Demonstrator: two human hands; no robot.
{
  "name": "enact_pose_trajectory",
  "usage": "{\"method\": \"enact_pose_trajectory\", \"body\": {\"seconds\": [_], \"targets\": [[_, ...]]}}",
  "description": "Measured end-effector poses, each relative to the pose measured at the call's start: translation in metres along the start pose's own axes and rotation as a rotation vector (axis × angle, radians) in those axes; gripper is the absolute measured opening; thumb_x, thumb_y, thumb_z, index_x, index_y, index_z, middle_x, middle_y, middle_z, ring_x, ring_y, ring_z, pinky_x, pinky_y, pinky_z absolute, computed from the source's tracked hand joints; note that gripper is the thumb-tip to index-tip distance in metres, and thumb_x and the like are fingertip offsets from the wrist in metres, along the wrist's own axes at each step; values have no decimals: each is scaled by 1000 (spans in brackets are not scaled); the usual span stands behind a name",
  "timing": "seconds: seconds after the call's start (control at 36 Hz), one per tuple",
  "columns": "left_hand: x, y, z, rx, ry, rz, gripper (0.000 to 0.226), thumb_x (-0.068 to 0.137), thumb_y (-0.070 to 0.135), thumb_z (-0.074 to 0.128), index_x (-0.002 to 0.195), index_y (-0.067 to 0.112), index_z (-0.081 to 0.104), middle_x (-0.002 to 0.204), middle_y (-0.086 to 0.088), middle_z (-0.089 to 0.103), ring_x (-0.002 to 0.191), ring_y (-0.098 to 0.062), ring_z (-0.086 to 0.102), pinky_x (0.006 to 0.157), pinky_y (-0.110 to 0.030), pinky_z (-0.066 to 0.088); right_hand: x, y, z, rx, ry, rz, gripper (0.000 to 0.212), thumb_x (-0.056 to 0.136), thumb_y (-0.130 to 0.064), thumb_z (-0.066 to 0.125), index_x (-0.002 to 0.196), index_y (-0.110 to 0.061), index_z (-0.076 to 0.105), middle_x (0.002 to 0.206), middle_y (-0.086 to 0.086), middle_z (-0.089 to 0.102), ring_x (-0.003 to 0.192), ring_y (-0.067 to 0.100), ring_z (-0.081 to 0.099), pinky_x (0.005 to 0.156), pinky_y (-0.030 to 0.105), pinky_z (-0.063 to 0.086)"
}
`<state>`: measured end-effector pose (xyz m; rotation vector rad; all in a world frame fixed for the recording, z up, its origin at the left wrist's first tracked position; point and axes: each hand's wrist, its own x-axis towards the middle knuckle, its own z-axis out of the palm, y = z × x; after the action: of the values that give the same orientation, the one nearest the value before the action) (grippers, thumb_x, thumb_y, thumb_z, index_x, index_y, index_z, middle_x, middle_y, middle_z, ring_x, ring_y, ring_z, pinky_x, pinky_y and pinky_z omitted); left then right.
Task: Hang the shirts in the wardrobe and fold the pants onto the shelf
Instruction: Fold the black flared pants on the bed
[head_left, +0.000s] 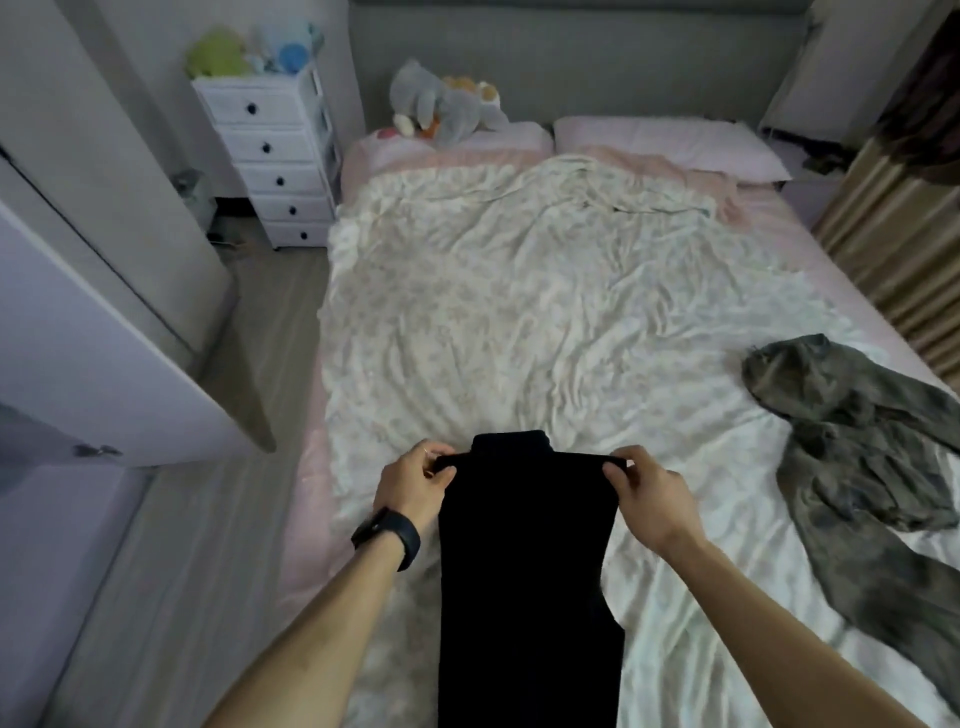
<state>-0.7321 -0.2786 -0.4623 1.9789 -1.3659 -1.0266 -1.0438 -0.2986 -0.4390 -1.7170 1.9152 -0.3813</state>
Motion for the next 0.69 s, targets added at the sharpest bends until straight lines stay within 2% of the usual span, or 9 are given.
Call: {"method": "enact_pose_trajectory", "body": {"seconds": [0.06,0.19,0.25,0.31,0.36,0.44,0.56,0.61,0.69], "targets": [[34,-8,11,-15,-31,-15,24,89,29,73,85,48,60,87,22,68,82,4,64,61,-6,44,33,5,19,11,11,43,21,102,-39,53,116,-25,61,76,-13,66,66,7,57,54,21,39],[104,-30,40,-100,-95,-81,11,92,38,70,99,41,62,91,20,65,79,6,61,54,-5,42,91,22,57,60,44,112,22,103,-35,53,118,-23,63,83,-8,65,82,21,63,72,33,49],[126,-41,53,-190,-111,-144,16,94,41,67,108,35,63,98,17,65,85,-1,63,62,-14,49,109,27,70,51,72,109,22,104,-35,52,118,-23,63,81,-9,63,84,23,65,74,36,51],[144,-51,60,-317,-146,-235,21,96,39,65,113,28,63,107,7,67,94,-16,67,78,-32,57,124,32,82,60,105,109,22,104,-34,51,117,-22,63,80,-11,60,82,23,64,71,35,48],[158,-60,66,-349,-167,-266,10,97,35,64,106,30,62,108,3,67,96,-22,67,85,-39,57,138,35,93,74,108,138,23,103,-36,51,118,-23,62,79,-12,58,75,18,59,64,31,42],[170,-69,81,-199,-166,-221,15,97,32,65,95,43,55,97,16,63,82,-4,63,60,-16,49,158,42,110,32,49,176,24,102,-41,51,120,-26,59,75,-14,56,65,3,52,52,25,38],[177,-79,103,-34,-113,-188,17,96,31,64,105,40,53,105,13,64,73,3,57,46,-7,38,170,54,132,1,-2,279,29,101,-43,51,125,-27,56,87,-3,65,75,17,58,59,29,44],[179,-77,108,7,-94,-177,21,96,33,62,112,38,49,117,10,62,77,2,57,53,-9,43,171,55,141,1,-9,323,33,101,-43,50,129,-24,53,100,2,68,86,22,60,68,33,47],[166,-75,120,328,100,44,45,93,44,55,134,29,46,138,0,49,117,-19,53,93,-35,51,160,49,158,-46,55,302,44,102,-39,49,139,-17,46,143,9,52,127,31,47,98,41,42]]}}
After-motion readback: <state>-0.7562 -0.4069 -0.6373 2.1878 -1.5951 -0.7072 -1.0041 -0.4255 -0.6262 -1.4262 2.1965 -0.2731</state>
